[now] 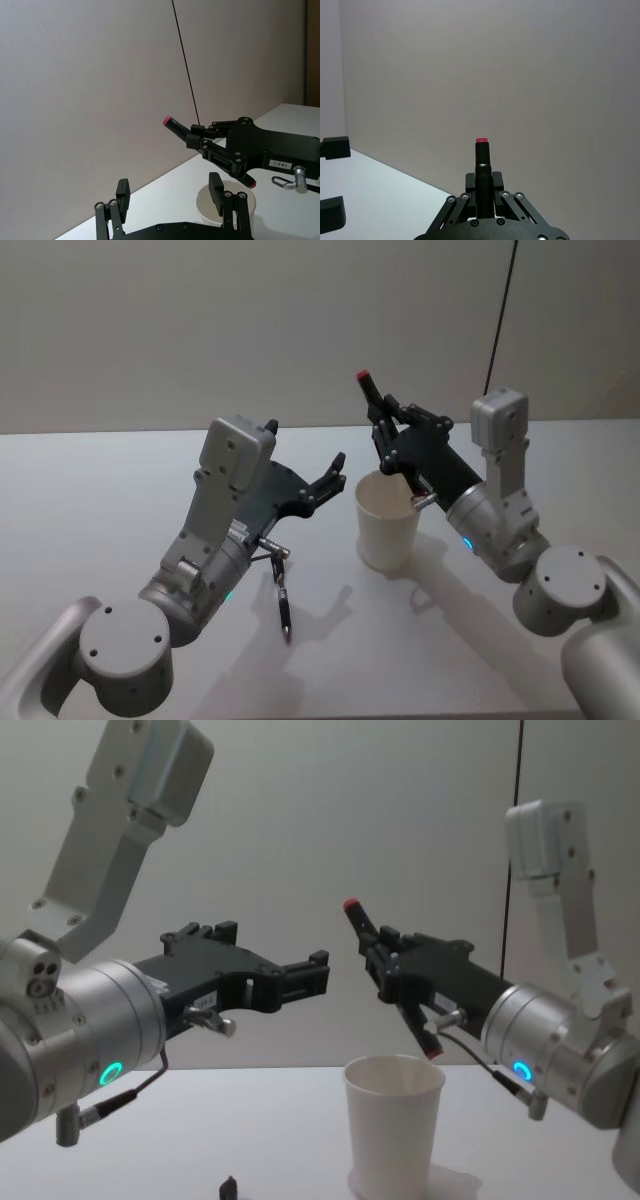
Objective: Place the pen into the pen holder.
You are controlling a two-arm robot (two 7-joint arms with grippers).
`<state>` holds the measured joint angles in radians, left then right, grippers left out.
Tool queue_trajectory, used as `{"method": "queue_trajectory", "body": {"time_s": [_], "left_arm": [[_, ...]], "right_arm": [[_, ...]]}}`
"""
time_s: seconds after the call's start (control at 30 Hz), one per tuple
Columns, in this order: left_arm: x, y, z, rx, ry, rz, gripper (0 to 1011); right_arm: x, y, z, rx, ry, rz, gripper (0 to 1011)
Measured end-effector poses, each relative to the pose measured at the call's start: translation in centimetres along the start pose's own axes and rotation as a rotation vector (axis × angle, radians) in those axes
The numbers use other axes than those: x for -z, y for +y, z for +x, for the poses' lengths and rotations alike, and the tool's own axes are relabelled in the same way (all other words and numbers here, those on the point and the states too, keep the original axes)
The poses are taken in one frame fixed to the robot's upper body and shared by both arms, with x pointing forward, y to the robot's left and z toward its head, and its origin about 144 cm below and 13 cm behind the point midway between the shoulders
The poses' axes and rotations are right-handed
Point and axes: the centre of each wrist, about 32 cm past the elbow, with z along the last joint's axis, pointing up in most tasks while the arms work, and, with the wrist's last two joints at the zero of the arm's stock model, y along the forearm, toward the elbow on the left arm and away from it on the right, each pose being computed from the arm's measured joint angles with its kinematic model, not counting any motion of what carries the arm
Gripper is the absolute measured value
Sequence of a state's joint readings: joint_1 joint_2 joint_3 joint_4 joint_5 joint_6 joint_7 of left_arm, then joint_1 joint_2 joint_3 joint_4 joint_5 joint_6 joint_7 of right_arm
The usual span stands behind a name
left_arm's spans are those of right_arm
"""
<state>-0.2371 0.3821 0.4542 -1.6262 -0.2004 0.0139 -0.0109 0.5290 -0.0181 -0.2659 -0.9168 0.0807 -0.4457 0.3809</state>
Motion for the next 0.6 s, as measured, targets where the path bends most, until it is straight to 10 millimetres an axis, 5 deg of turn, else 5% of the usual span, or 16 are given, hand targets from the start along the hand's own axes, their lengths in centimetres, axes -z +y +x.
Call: {"method": "queue_trajectory", "body": {"time_s": [0.6], "left_arm": [[0.0, 0.0, 0.0, 0.000, 0.000, 0.000, 1004]], "right_arm": [[2.2, 1.2, 0.1, -0.019, -0.007, -0.023, 181]]}}
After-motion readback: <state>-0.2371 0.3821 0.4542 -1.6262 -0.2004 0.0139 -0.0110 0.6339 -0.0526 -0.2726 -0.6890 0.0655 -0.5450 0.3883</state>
